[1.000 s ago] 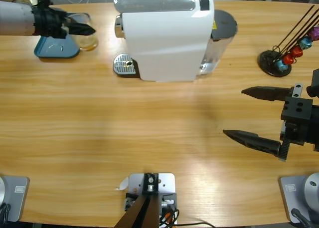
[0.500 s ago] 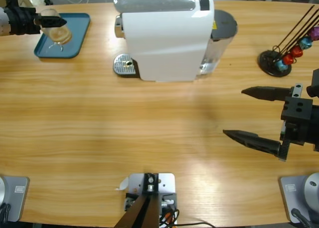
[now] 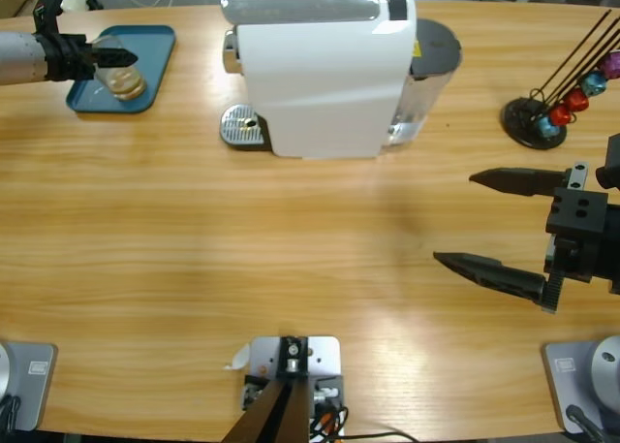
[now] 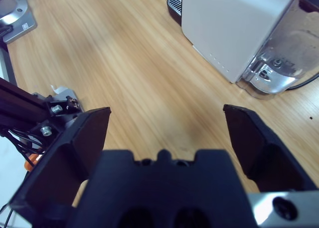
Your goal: Pour coffee
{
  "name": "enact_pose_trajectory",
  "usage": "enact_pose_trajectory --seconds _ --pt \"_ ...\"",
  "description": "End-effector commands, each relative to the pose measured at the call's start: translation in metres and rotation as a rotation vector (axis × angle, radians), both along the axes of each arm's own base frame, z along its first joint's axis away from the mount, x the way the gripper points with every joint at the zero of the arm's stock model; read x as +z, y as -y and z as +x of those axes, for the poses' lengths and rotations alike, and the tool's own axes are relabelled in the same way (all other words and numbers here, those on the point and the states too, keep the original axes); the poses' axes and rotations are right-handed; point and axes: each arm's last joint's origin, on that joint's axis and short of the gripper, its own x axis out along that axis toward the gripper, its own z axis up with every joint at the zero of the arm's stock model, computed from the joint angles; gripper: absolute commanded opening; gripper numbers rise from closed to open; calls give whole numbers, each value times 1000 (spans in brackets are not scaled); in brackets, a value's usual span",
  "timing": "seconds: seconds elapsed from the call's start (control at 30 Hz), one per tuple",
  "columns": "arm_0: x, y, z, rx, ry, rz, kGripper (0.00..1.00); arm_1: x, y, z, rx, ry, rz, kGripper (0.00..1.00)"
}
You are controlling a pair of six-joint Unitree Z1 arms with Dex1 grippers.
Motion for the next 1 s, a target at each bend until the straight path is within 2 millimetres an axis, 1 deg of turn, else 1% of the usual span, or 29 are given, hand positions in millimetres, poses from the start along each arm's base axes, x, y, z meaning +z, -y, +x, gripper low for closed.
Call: enact_pose_trajectory --seconds 0.03,0.17,0.2,0.27,0.3,0.4,0.47,0.5,0.53,0.57,0.63,0.67,0.73,0.77,0.8,0.83,0.9,1.0 --pt "-22 -11 -1 77 -62 -32 988 -2 1 -3 26 7 4 1000" --pt "-21 -8 -7 76 -67 -36 991 -1 3 -4 26 14 13 1000" --pt "-18 -4 -12 68 -64 -37 991 -1 3 -4 26 15 13 1000" --pt "-4 5 -26 45 -39 -40 991 -1 3 -4 26 14 13 1000" --pt "8 11 -38 36 -15 -45 991 -1 3 -4 27 14 13 1000" --pt "43 20 -73 7 53 -63 991 -1 3 -4 27 14 14 1000" --pt "74 30 -105 -46 90 -73 991 -1 2 -4 28 14 12 1000" --pt "90 37 -126 -93 105 -78 991 -1 3 -4 27 14 11 1000" --pt "101 41 -144 -126 112 -77 991 -1 2 -4 27 14 10 1000" --pt "110 38 -164 -138 113 -76 991 -1 2 -4 28 13 10 1000" --pt "120 29 -198 -140 111 -60 991 -2 2 -4 27 11 8 1000" --pt "122 26 -212 -148 103 -55 990 -2 2 -4 27 11 7 1000" --pt "123 29 -235 -207 83 -55 966 -2 2 -3 27 9 5 1000" --pt "121 30 -242 -232 72 -54 937 -2 1 -3 26 8 2 1000" --pt "114 33 -245 -254 41 -51 899 -3 1 -3 26 6 0 1000" --pt "109 35 -247 -272 16 -51 895 -3 1 -2 25 5 -2 1000" --pt "105 41 -247 -309 -4 -52 895 -3 0 -2 26 4 -2 1000" --pt "99 48 -241 -343 -32 -59 895 -4 -1 -2 25 0 -8 1000"
